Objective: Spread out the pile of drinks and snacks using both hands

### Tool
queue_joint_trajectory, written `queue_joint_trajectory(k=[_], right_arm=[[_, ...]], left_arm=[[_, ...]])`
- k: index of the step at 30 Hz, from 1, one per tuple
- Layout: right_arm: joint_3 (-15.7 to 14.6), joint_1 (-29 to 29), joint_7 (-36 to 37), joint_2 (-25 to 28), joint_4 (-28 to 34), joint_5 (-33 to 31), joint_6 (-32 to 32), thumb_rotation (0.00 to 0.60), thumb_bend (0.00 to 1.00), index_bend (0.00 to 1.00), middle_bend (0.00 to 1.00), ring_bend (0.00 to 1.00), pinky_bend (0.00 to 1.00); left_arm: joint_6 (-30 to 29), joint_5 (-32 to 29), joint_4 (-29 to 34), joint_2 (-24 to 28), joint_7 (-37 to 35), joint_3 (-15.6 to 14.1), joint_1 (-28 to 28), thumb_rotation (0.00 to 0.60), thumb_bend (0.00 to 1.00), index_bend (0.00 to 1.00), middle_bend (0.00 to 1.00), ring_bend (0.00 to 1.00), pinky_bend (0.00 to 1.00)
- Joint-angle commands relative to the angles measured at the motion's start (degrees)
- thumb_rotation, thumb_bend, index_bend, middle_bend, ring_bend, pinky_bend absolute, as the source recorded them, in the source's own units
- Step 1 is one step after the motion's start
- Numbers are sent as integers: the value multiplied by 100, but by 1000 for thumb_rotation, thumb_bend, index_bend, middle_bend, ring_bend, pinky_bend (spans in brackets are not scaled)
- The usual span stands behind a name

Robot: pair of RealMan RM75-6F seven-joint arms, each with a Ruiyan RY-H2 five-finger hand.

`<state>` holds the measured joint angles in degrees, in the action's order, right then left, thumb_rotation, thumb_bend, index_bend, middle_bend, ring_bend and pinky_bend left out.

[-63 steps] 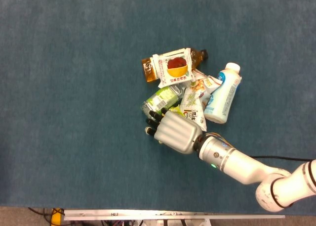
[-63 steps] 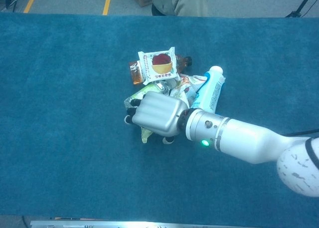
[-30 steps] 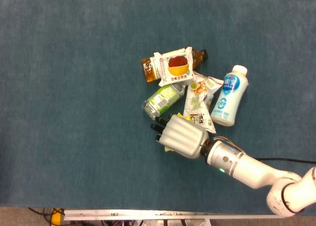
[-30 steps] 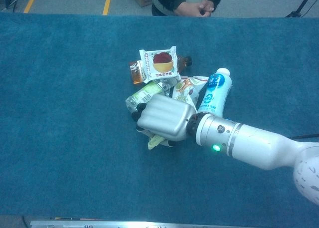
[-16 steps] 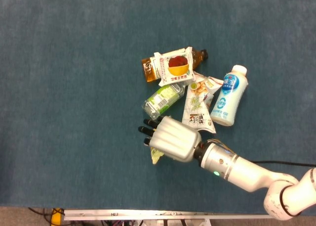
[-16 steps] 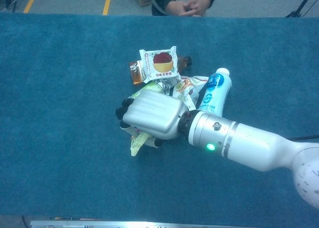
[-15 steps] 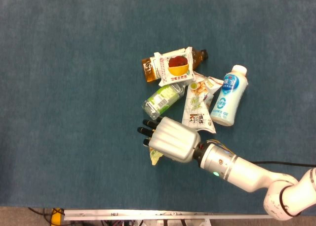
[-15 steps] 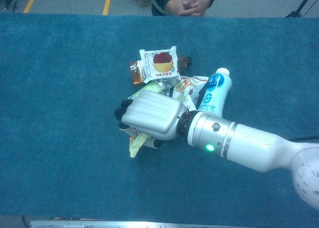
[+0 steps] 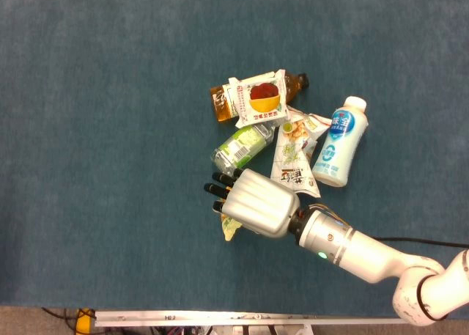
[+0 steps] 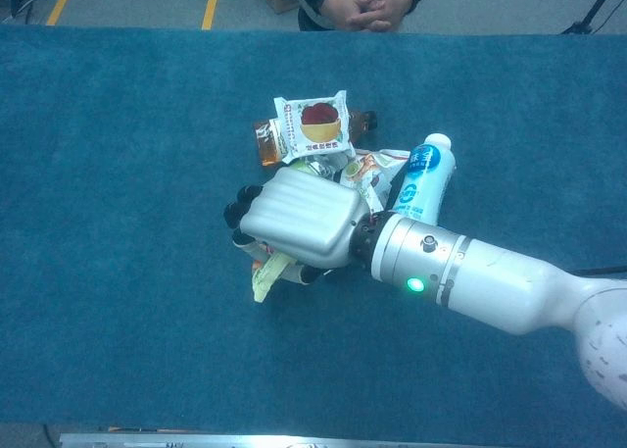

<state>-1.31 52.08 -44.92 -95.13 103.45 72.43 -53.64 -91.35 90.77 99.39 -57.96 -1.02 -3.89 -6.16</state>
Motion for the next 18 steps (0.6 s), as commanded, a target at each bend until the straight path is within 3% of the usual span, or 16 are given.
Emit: queue_joint_trajectory(k=[1,5,13,18], right_arm=[[-32,4,-11,-4,-1,53,63,600,328,588,288,223,538],[-105,3,-88,1,-7,96,136,600,328,553,288,223,538],[-158,-22,-210,166,117,38,194,600,328,393,281,223,540],[-229,-103,-152,325,291,217,108,600,328,360,281,223,540]], left_arm=[[-7,-19,14,13,10,1,-10,600,350,146,188,135,150],[-14,-28,27,19,24,-5,-24,600,350,147,188,135,150],[-13,-6,37,17,36,-7,-21,600,351,146,188,135,150],[-2,7,54,17,57,-8,-12,600,350,146,188,135,150]])
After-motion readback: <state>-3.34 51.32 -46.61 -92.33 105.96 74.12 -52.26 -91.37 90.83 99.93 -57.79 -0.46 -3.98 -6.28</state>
